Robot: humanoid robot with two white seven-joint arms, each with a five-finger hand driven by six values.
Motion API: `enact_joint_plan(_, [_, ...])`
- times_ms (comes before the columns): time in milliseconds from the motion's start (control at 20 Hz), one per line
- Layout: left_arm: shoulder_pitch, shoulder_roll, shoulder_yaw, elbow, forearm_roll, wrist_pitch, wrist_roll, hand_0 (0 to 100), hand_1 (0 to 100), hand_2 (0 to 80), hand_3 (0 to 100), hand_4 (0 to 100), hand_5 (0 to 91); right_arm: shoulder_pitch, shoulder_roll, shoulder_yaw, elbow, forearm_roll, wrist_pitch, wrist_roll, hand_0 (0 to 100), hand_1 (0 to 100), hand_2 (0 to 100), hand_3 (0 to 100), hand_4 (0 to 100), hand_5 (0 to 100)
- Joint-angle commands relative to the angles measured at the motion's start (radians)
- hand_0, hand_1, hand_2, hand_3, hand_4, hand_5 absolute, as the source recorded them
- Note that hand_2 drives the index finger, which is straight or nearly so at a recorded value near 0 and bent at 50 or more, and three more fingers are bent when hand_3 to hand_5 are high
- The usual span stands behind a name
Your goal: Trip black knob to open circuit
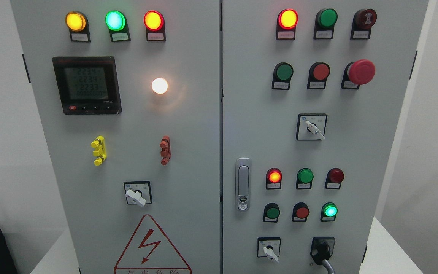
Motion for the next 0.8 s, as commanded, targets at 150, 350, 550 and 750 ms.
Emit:
enact_joint_plan(150, [0.000,0.000,-0.001,-0.016,0.000,0.000,0.000,12,39,0.0,0,0,0.0,0.003,-0.027,-0.006,0.008,0.001,-0.005,0.010,0,0,3,100,100,100])
enact_joint_plan(350, [0.000,0.000,0.001,-0.016,0.000,0.000,0.000,12,39,0.0,0,0,0.0,0.004,-0.035,-0.015,0.010,0.001,-0.007,0.009,0,0,3,100,100,100])
enact_joint_plan(550, [0.000,0.000,-0.001,-0.016,0.000,0.000,0.000,12,39,0.0,0,0,0.0,0.004,-0.043,-0.036,0.017,0.000,-0.007,0.009,0,0,3,100,100,100])
enact_joint_plan(750, [0.000,0.000,-0.001,-0.016,0.000,0.000,0.000,12,39,0.0,0,0,0.0,0.004,-0.046,-0.049,0.022,-0.002,-0.007,0.009,0,0,3,100,100,100])
